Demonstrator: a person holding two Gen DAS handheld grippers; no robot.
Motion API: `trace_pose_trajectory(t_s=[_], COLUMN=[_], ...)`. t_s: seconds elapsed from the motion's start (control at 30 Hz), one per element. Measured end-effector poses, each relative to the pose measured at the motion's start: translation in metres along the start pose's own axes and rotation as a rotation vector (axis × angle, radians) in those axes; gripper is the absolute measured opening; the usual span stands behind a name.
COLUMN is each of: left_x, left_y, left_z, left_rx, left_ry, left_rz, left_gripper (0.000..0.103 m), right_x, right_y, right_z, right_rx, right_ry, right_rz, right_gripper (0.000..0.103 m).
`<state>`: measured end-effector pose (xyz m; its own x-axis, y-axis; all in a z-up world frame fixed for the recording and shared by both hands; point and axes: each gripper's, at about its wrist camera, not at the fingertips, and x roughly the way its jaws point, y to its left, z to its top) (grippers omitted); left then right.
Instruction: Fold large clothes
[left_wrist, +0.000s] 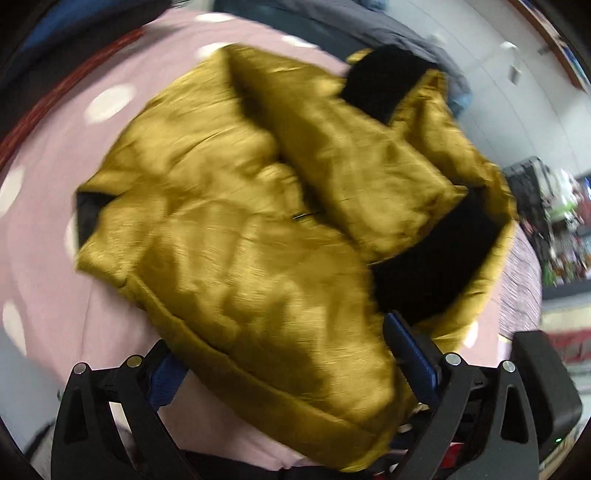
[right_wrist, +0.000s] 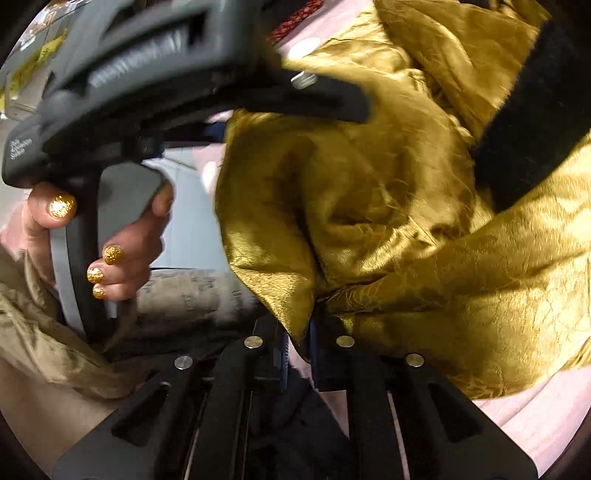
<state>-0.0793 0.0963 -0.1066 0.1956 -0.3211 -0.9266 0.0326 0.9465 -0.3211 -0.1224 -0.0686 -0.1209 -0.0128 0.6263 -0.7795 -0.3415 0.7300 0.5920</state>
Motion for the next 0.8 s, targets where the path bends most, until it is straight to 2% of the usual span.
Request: trace_pose_trajectory(t_s=[0.07, 0.1, 0.13, 0.17, 0.2, 0.33, 0.4, 0.43, 0.5, 0.6, 0.7, 0.8], left_x=[0.002, 0.003, 0.004, 0.005, 0.007, 0.017, 0.026, 0.030, 0.037, 0.045, 0.044, 0.042], left_y=[0.007, 0.008, 0.006, 0.002, -0.002, -0.012, -0.012, -0.010, -0.004, 0.003, 0.012, 0.011], left_z=[-0.012, -0.019, -0.025, -0.031, -0.036, -0.054, -0.062, -0.065, -0.067, -0.065, -0.064, -0.068], left_rx=[-0.029, -0.035, -0.029, -0.012, 0.004, 0.079, 0.106, 0.108, 0.098, 0.052, 0.009, 0.063], left_ry=[0.004, 0.011, 0.016, 0.021, 0.026, 0.022, 0.018, 0.017, 0.003, 0.008, -0.010, -0.052], left_rz=[0.010, 0.015, 0.016, 0.016, 0.023, 0.045, 0.064, 0.064, 0.055, 0.010, -0.030, -0.019], left_gripper=[0.094, 0.094, 0.094, 0.094, 0.094, 0.089, 0.070, 0.062, 0.030, 0.013, 0.010, 0.009], right_x=[-0.009, -0.015, -0.022, -0.029, -0.036, -0.050, -0.044, -0.022, -0.015, -0.019, -0.031, -0.047], right_y=[0.004, 0.007, 0.012, 0.018, 0.022, 0.048, 0.058, 0.056, 0.063, 0.069, 0.053, 0.027], right_z=[-0.017, -0.021, -0.028, -0.032, -0.036, -0.050, -0.057, -0.059, -0.060, -0.060, -0.058, -0.054], right_rx=[0.014, 0.017, 0.014, 0.009, 0.006, 0.007, 0.015, 0.019, 0.008, -0.040, -0.058, -0.002], right_ry=[-0.035, -0.066, -0.093, -0.138, -0.182, -0.306, -0.346, -0.358, -0.354, -0.357, -0.363, -0.398], right_rz=[-0.021, -0.038, -0.056, -0.077, -0.094, -0.128, -0.157, -0.169, -0.212, -0.291, -0.355, -0.395], right_gripper=[0.024, 0.040, 0.051, 0.069, 0.072, 0.072, 0.072, 0.072, 0.072, 0.072, 0.072, 0.073])
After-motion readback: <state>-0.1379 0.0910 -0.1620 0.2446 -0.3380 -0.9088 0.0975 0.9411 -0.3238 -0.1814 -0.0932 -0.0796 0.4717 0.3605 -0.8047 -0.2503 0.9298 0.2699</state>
